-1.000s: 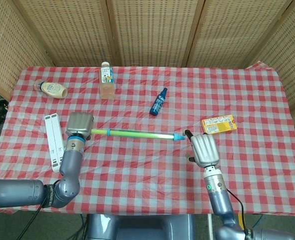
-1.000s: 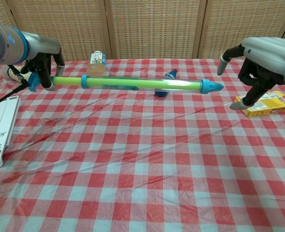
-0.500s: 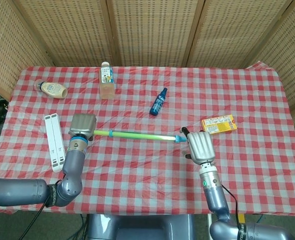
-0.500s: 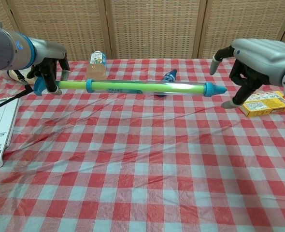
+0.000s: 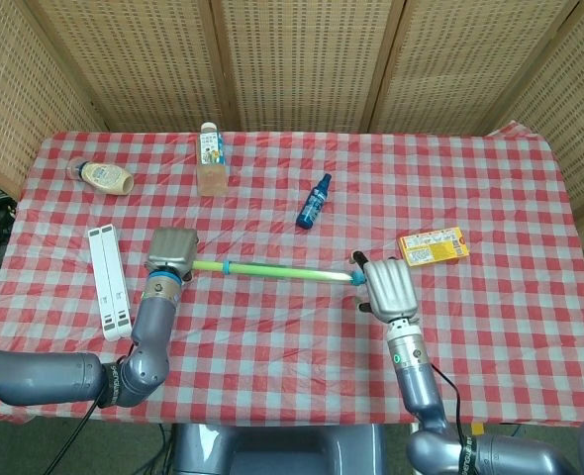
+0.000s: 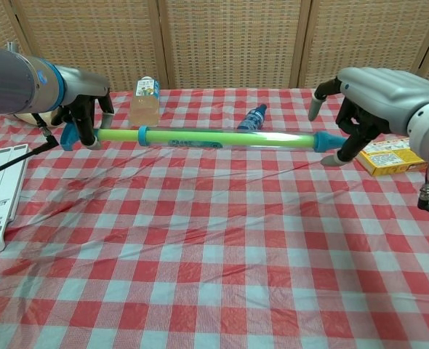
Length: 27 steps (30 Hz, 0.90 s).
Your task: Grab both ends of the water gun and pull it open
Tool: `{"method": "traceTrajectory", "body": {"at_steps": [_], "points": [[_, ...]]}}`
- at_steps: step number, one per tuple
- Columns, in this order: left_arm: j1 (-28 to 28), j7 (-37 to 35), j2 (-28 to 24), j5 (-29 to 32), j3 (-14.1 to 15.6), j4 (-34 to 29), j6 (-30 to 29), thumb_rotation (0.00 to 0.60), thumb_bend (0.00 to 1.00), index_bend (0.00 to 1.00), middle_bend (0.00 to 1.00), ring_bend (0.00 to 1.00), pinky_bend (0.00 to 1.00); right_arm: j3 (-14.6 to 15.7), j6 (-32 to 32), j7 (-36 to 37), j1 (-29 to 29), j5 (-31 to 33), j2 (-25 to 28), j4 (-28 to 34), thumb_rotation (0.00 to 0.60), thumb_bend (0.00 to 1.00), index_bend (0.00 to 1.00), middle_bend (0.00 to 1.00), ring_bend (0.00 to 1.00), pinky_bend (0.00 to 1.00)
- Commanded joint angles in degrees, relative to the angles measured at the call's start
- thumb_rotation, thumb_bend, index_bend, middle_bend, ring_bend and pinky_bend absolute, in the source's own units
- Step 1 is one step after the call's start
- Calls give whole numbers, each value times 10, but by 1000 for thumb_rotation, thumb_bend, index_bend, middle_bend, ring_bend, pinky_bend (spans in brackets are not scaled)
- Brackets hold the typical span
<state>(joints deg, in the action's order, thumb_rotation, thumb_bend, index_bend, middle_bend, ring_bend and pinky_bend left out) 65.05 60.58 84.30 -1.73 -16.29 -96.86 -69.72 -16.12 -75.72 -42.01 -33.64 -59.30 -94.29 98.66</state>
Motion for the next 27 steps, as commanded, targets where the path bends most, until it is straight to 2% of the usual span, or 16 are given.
{"method": "traceTrajectory", "body": {"at_steps": [1, 7, 13, 27], "points": [[0, -2, -1, 1, -2, -1, 1, 600, 574, 829, 915, 835, 719, 1, 2, 1, -2, 4, -1, -5, 600, 325, 407, 1000, 1000, 636], [0, -3, -3, 1, -1, -6, 2, 600, 575, 828, 915, 835, 720, 3, 0, 6, -5, 5, -3, -10, 600, 362, 449, 1000, 1000, 636], [-2, -5, -4, 4, 2, -8, 4, 600, 575, 828, 915, 835, 720, 5, -5, 16, -6, -6, -4, -16, 600, 403, 604, 1000, 1000, 636], [-9, -12, -17, -7, 14, -19, 2, 600, 576, 828, 915, 835, 732, 11, -11, 22, -2, -2, -2, -31, 600, 438, 660, 1000, 1000, 636]]}}
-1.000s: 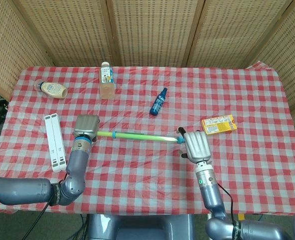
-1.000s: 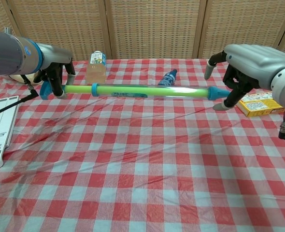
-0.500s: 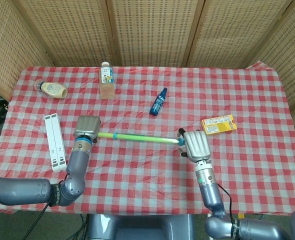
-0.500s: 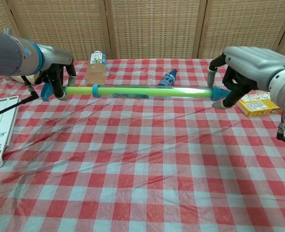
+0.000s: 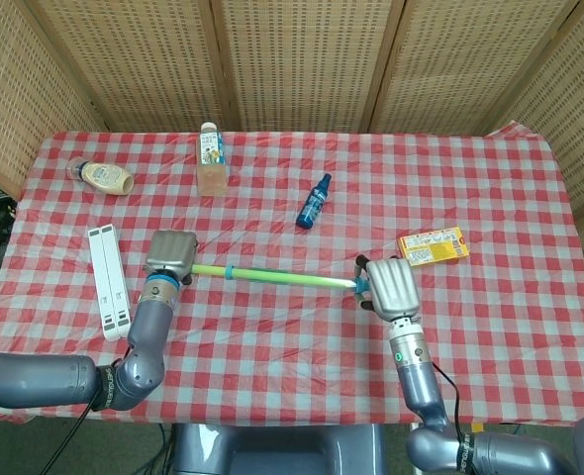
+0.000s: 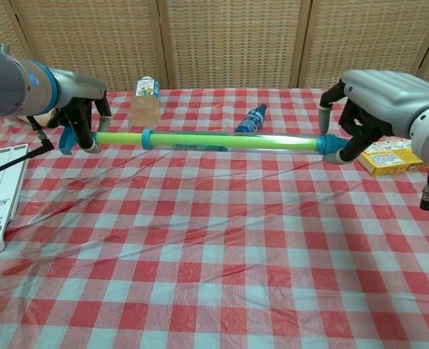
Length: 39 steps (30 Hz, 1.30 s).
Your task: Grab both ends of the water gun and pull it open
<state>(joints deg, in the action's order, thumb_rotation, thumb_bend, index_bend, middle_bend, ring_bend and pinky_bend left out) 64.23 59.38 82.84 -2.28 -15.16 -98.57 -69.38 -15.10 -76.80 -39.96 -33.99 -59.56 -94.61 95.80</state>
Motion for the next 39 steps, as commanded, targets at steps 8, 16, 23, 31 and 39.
{"method": "traceTrajectory", "body": {"at_steps": [8, 16, 23, 31, 39], "points": [[-22, -12, -26, -17, 20, -8, -5, 600, 576, 828, 915, 835, 732, 1, -5, 23, 13, 2, 15, -27, 600, 439, 663, 1000, 1000, 636], [-46, -31, -44, -27, 35, -1, 3, 600, 576, 828, 915, 835, 732, -4, -7, 46, 25, 5, 33, -39, 600, 442, 663, 1000, 1000, 636], [-57, -41, -55, -38, 38, 2, 3, 600, 576, 828, 915, 835, 732, -16, -8, 52, 29, 16, 51, -45, 600, 443, 663, 1000, 1000, 636], [-64, -45, -69, -46, 39, 2, 7, 600, 577, 828, 915, 835, 732, -26, 1, 62, 31, 30, 69, -53, 600, 444, 664, 1000, 1000, 636], [-66, -44, -72, -50, 41, -2, 8, 600, 577, 828, 915, 835, 732, -32, 1, 66, 32, 39, 80, -58, 600, 444, 665, 1000, 1000, 636]]}}
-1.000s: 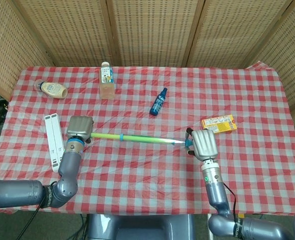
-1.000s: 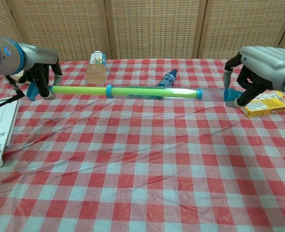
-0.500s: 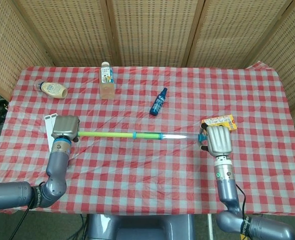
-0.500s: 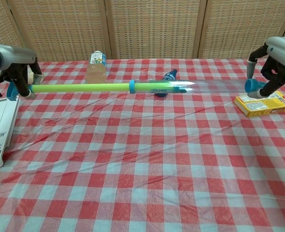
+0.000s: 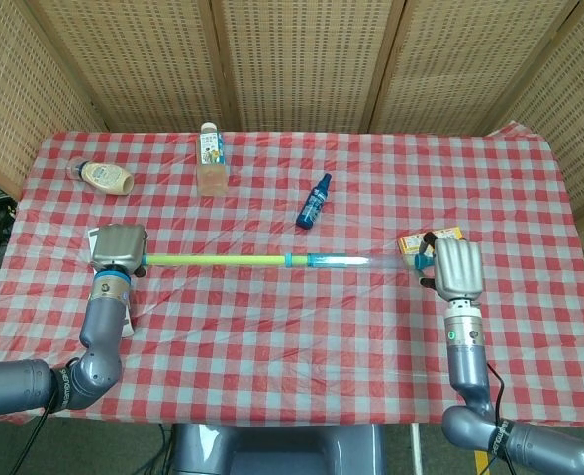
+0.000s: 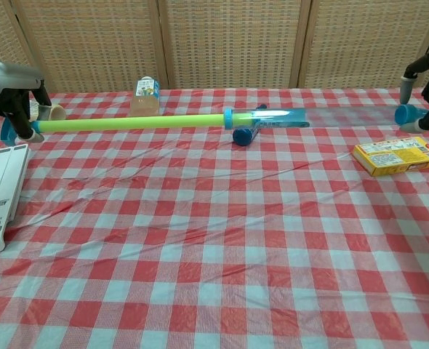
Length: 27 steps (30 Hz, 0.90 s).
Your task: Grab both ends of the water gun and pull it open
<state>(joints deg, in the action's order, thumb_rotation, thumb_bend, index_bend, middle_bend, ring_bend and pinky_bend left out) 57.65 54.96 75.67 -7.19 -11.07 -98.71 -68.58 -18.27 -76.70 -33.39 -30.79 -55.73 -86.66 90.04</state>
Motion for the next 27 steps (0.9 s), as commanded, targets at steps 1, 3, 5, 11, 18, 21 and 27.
{"method": "traceTrajectory", "body": {"at_steps": [1, 3, 5, 11, 18, 21, 27], "points": [[0, -1, 0, -2, 0, -1, 0, 600, 577, 828, 915, 835, 732, -1, 0, -1, 0, 1, 2, -2, 600, 444, 666, 1000, 1000, 636], [-1, -2, 1, -4, 0, -2, -1, 600, 577, 828, 915, 835, 732, -1, -1, -2, -1, 3, 3, -5, 600, 444, 666, 1000, 1000, 636], [-2, -4, 1, -7, -1, -3, -2, 600, 577, 828, 915, 835, 732, -2, 1, -3, -1, 6, 4, -7, 600, 443, 666, 1000, 1000, 636], [-5, -7, 4, -12, 2, 2, -2, 600, 577, 827, 915, 835, 732, -2, 3, -1, -2, 12, 6, -15, 600, 444, 666, 1000, 1000, 636], [-9, -14, 8, -23, 4, 7, 2, 600, 552, 739, 804, 754, 664, 1, 7, 3, -1, 17, 5, -23, 600, 431, 612, 991, 990, 619], [-10, -11, 0, -28, 10, -5, 16, 600, 434, 371, 412, 432, 442, 10, 24, 1, -1, 22, 10, -22, 600, 350, 428, 782, 810, 445], [-11, -14, -12, -19, 13, -21, 37, 600, 255, 26, 27, 77, 90, 12, 45, -12, -4, 53, 16, -21, 600, 243, 113, 156, 230, 146]]}}
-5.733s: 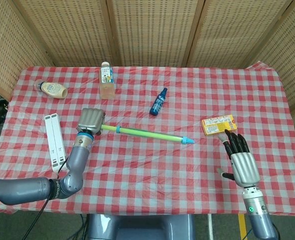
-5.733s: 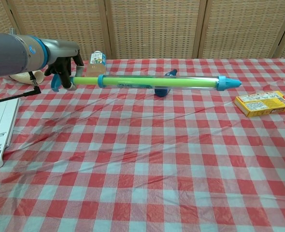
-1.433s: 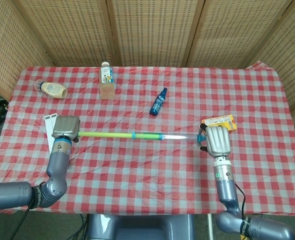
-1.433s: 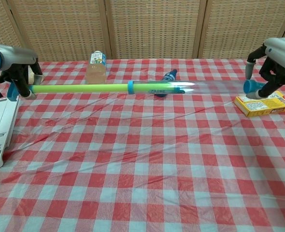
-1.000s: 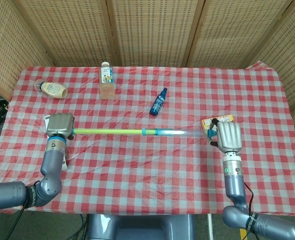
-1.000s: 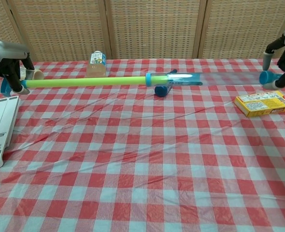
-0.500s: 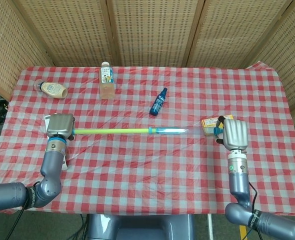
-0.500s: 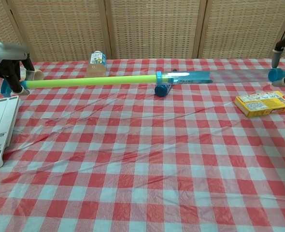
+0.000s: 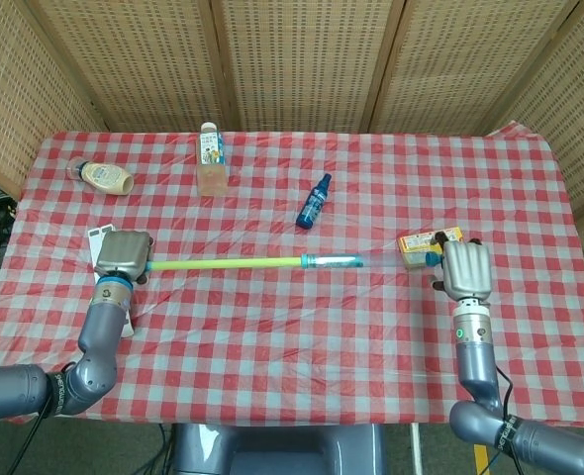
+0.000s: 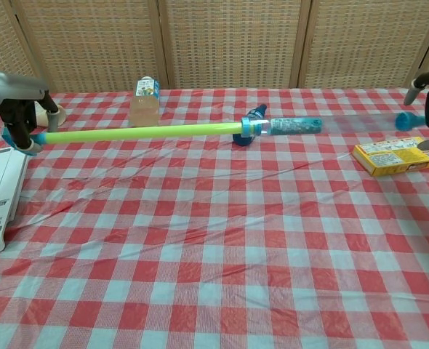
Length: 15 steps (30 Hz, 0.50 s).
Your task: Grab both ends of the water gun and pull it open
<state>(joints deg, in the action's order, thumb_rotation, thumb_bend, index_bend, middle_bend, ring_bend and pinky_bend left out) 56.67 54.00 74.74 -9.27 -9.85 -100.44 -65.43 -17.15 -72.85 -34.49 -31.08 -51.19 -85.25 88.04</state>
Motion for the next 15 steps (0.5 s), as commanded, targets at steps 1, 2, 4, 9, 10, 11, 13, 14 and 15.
{"method": "traceTrajectory", "body": {"at_steps": [1, 2, 4, 9, 10, 11, 13, 14, 15], "points": [[-4, -10, -4, 1, 1, -5, 8, 600, 240, 8, 9, 56, 59, 1, 10, 2, -1, 11, 3, -4, 600, 239, 101, 114, 184, 129], [-6, -15, -5, -2, 2, -6, 10, 600, 238, 3, 3, 47, 42, 1, 12, 4, 0, 12, 4, -5, 600, 234, 83, 64, 127, 113], [-11, -25, -8, -10, 4, -8, 15, 600, 233, 0, 0, 32, 21, 2, 13, 8, 1, 14, 5, -7, 600, 228, 67, 12, 61, 98], [-43, -88, -20, -69, 10, -23, 23, 600, 231, 0, 0, 1, 1, 11, 3, 31, 12, -6, 13, 3, 600, 227, 63, 0, 19, 88], [-48, -98, -22, -80, 11, -26, 24, 600, 231, 0, 0, 0, 0, 13, 1, 36, 14, -10, 14, 5, 600, 226, 63, 0, 14, 84], [-58, -114, -24, -98, 12, -30, 24, 600, 231, 0, 0, 0, 0, 16, -2, 44, 18, -19, 16, 8, 600, 226, 63, 0, 6, 78], [-81, -151, -30, -142, 19, -41, 20, 600, 231, 0, 0, 0, 0, 25, -12, 67, 30, -41, 20, 18, 600, 227, 62, 0, 0, 69], [-94, -170, -33, -170, 24, -46, 17, 600, 231, 0, 0, 0, 0, 32, -17, 79, 36, -55, 22, 21, 600, 227, 62, 0, 0, 64], [-111, -195, -36, -208, 31, -51, 8, 600, 231, 0, 0, 0, 0, 41, -24, 95, 45, -74, 25, 24, 600, 227, 61, 0, 0, 58]]}}
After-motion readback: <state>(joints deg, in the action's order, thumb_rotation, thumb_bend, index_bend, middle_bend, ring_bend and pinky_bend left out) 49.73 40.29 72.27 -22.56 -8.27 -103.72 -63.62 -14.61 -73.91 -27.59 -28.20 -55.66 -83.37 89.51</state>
